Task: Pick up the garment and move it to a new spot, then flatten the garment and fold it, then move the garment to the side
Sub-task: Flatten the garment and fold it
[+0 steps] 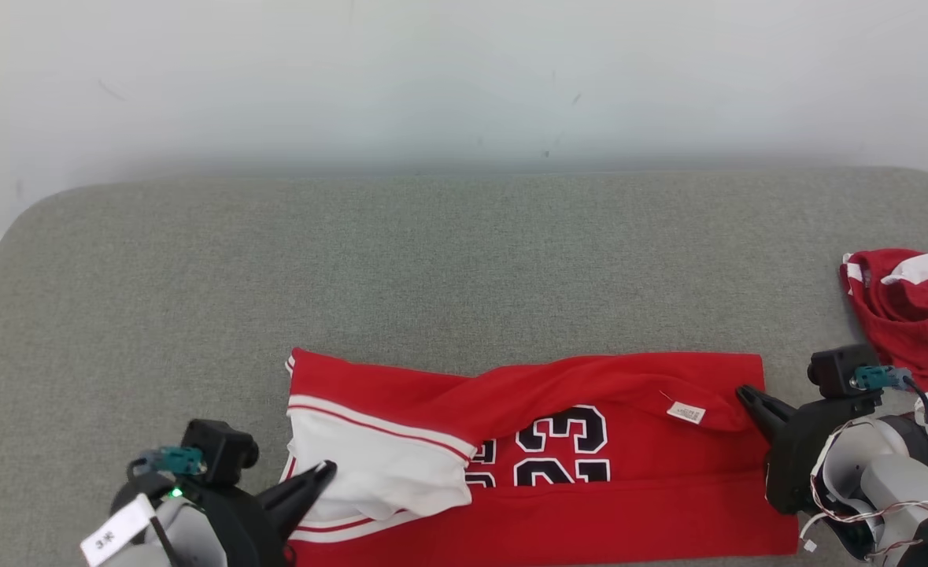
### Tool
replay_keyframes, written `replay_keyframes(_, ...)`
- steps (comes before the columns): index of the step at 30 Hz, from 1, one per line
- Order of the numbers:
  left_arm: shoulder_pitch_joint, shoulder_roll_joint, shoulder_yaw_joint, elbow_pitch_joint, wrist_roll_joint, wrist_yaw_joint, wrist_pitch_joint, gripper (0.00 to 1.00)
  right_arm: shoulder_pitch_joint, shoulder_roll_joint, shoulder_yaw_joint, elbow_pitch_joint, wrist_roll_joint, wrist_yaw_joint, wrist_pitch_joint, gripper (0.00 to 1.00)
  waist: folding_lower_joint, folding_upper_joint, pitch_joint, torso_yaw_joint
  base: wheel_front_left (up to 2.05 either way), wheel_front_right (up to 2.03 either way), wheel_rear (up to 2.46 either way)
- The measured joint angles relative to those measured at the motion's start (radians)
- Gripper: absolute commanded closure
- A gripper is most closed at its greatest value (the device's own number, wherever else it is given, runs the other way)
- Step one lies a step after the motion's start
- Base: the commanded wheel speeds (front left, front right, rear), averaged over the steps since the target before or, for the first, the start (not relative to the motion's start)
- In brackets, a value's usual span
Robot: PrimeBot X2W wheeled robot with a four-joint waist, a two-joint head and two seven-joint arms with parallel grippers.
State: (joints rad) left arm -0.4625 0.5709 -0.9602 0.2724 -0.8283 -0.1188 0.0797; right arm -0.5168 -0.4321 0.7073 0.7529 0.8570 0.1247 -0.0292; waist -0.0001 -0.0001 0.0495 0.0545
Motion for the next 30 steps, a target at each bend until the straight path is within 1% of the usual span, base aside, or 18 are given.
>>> replay_keyframes(3,0.026,-0.032,-0.003,0.007,-0.017,0.006,0.003,1.00,0.000,-0.002,0.014,0.027,-0.006,0.000,0.012,1.00,0.0001,0.0001,0.000,0.007,0.00,0.00,0.00)
replay_keyframes(8,0.037,-0.059,0.005,0.044,-0.057,0.018,0.008,1.00,-0.006,0.012,0.035,0.061,-0.019,0.000,0.022,1.00,0.0001,0.0001,-0.006,0.006,0.00,0.00,0.00)
replay_keyframes(9,0.043,-0.068,0.007,0.047,-0.062,0.022,0.008,1.00,-0.006,0.013,0.035,0.068,-0.019,0.000,0.021,0.75,0.0001,0.0001,-0.009,0.005,0.00,0.00,0.00)
replay_keyframes(10,0.053,-0.076,0.003,0.060,-0.063,0.023,0.009,1.00,-0.009,0.015,0.035,0.084,-0.018,0.000,0.021,0.00,0.0001,0.0001,-0.015,0.003,0.00,0.00,0.00)
replay_keyframes(11,0.055,-0.076,0.004,0.066,-0.063,0.032,0.009,0.98,-0.009,0.015,0.035,0.088,-0.018,0.000,0.021,0.00,0.0001,0.0000,-0.018,0.002,0.00,0.00,0.00)
replay_keyframes(12,0.056,-0.073,0.005,0.069,-0.063,0.039,0.009,0.74,-0.010,0.015,0.035,0.089,-0.017,0.000,0.020,0.00,0.0001,0.0001,-0.022,0.000,0.00,0.00,0.00)
replay_keyframes(13,0.060,-0.071,0.007,0.070,-0.063,0.040,0.007,0.54,-0.010,0.016,0.035,0.090,-0.014,0.000,0.019,0.00,0.0001,0.0000,-0.027,-0.001,0.00,0.00,0.00)
replay_keyframes(14,0.070,-0.071,0.015,0.070,-0.064,0.045,-0.006,0.00,-0.010,0.020,0.031,0.090,-0.011,0.000,0.012,0.00,0.0001,0.0000,-0.031,-0.002,0.00,0.00,0.00)
replay_keyframes(15,0.081,-0.072,0.023,0.069,-0.071,0.055,-0.016,0.00,-0.010,0.022,0.026,0.089,-0.003,0.000,0.005,0.00,0.0000,0.0001,-0.036,-0.003,0.00,0.00,0.00)
replay_keyframes(17,0.094,-0.071,0.028,0.067,-0.074,0.061,-0.029,0.00,-0.009,0.023,0.015,0.086,0.015,0.000,-0.011,0.00,0.0000,0.0000,-0.046,-0.006,0.00,0.00,0.00)
replay_keyframes(25,0.152,-0.075,0.081,0.032,-0.077,0.150,-0.120,0.00,0.037,0.015,-0.023,0.066,0.055,0.000,-0.087,0.00,0.0000,0.0000,-0.082,-0.014,0.00,0.00,0.00)
replay_keyframes(28,0.164,-0.078,0.113,0.011,-0.072,0.197,-0.171,0.00,0.066,0.012,-0.032,0.063,0.058,0.000,-0.115,0.00,0.0000,0.0000,-0.092,-0.015,0.00,0.00,0.00)
replay_keyframes(30,0.180,-0.079,0.130,-0.001,-0.067,0.213,-0.202,0.00,0.081,0.011,-0.040,0.058,0.064,0.000,-0.134,0.00,0.0000,0.0000,-0.097,-0.016,0.00,0.00,0.00)
